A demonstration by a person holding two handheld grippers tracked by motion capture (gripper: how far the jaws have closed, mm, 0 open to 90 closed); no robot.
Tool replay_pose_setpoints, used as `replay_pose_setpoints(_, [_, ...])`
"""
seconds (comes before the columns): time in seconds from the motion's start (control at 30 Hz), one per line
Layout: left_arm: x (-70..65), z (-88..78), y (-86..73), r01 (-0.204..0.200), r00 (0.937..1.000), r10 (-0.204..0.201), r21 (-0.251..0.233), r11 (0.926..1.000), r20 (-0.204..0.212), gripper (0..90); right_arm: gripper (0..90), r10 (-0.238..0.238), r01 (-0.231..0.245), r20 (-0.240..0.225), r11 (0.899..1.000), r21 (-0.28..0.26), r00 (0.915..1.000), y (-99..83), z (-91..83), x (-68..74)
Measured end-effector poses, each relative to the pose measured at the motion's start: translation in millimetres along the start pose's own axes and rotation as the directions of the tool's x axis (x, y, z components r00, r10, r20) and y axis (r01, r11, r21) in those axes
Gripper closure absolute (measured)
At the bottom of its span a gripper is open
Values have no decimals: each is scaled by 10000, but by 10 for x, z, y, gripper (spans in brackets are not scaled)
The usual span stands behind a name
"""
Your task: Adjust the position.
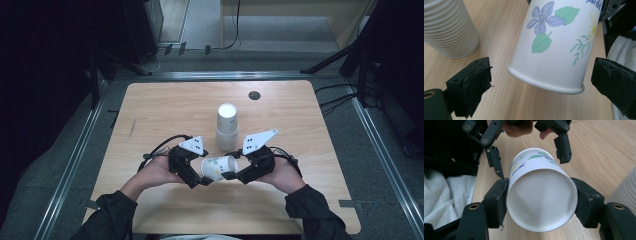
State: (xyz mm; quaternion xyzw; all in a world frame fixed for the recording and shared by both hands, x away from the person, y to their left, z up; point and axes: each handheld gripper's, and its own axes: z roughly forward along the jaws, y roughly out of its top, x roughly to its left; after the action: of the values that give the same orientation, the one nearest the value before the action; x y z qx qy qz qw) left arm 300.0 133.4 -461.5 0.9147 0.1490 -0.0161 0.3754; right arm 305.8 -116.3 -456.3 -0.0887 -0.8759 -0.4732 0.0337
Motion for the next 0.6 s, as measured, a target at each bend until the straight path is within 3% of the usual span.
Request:
replay_pose_setpoints(0.23, [-44, -88, -36, 467, 9989, -470, -891, 9949, -11, 31, 353, 40, -57, -495, 9994, -350, 9988, 67, 45, -15])
replay_pose_setpoints(0.47, [-93, -107, -76, 701, 9975, -705, -1577, 9850, 36, 32, 353, 7, -76, -960, 9974, -710, 9954, 156, 78, -17])
replay_pose_setpoints(0.6, [-99, -147, -110, 911, 9958, -896, -2014, 9753, 166, 74, 353, -38, -66, -1079, 9954, -960, 9942, 189, 76, -24])
